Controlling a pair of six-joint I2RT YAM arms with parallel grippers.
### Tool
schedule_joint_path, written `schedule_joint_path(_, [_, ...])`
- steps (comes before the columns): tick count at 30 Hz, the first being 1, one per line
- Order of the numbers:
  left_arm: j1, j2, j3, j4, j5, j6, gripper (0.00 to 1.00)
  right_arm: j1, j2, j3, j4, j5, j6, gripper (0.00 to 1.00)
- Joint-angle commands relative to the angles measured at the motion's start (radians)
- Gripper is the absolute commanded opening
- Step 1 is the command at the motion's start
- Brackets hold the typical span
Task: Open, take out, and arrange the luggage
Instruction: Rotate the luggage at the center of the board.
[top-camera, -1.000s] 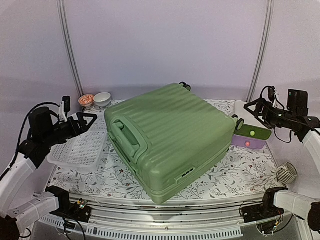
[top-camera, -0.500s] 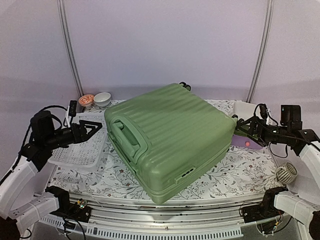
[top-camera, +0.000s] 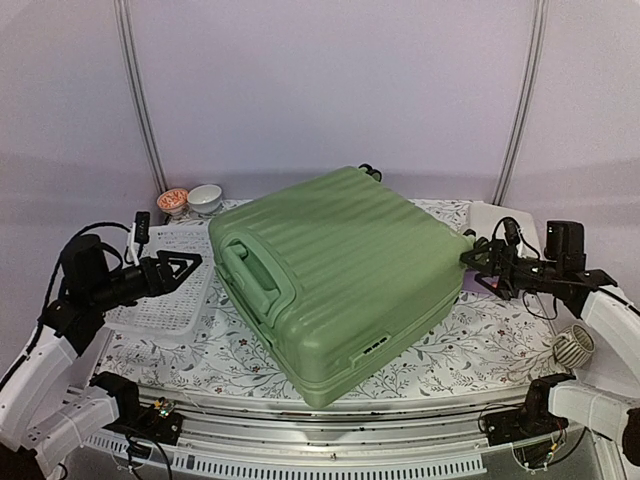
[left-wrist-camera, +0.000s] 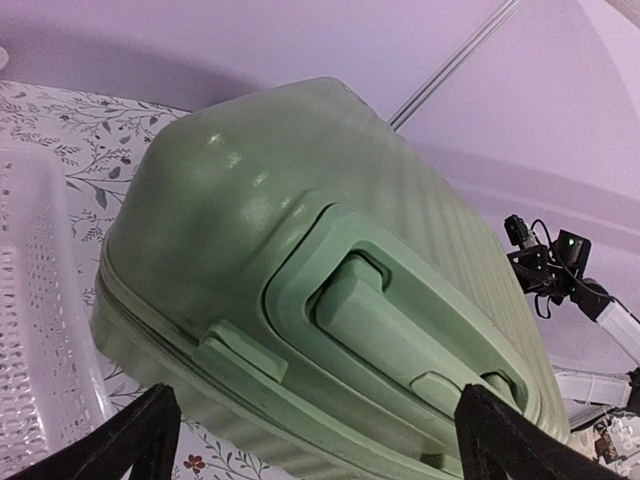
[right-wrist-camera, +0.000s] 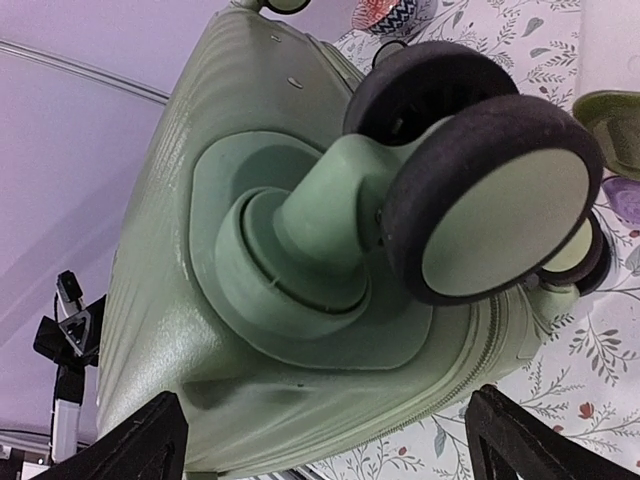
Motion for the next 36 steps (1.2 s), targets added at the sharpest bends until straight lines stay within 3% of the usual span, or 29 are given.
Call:
schedule_joint_path(1, [-0.005, -0.004, -0.025, 0.003, -0.059, 0.021, 0.98, 0.018, 0.061, -0.017, 0.177, -0.051, 0.046, 0.99])
schedule_joint_path(12, [0.025, 0.059, -0.009, 0.069, -0.118, 0.052, 0.98, 0.048, 0.395, 0.127, 0.399, -0.029, 0.083, 0.99])
schedule_joint_path(20, [0.048, 0.171, 0.028, 0.114, -0.1, 0.115, 0.98, 0.068, 0.655, 0.321, 0.435, -0.013, 0.084, 1.0])
schedule_joint_path(23, [0.049, 0.196, 0.036, 0.127, -0.071, 0.123, 0.98, 0.073, 0.717, 0.388, 0.409, -0.011, 0.072, 0.96])
schedule_joint_path(30, [0.048, 0.203, 0.013, 0.197, 0.01, 0.096, 0.98, 0.072, 0.64, 0.395, 0.297, 0.096, 0.016, 0.96])
schedule_joint_path(36, [0.041, 0.213, 0.008, 0.244, 0.046, 0.042, 0.98, 0.074, 0.437, 0.339, 0.106, 0.271, -0.107, 0.97])
